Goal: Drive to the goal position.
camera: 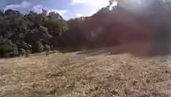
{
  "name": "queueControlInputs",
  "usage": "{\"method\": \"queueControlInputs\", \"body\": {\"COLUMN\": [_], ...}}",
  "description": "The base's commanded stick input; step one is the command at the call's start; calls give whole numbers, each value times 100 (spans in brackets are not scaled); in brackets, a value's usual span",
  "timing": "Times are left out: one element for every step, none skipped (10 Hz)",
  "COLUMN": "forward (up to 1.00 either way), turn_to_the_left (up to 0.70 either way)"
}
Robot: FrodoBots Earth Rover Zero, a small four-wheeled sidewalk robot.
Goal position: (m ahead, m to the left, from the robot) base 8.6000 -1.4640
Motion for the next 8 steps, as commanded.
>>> {"method": "queueControlInputs", "body": {"forward": [70,70,70,70,70,70,70,70], "turn_to_the_left": [0,10,35,35,35,0,0,0]}}
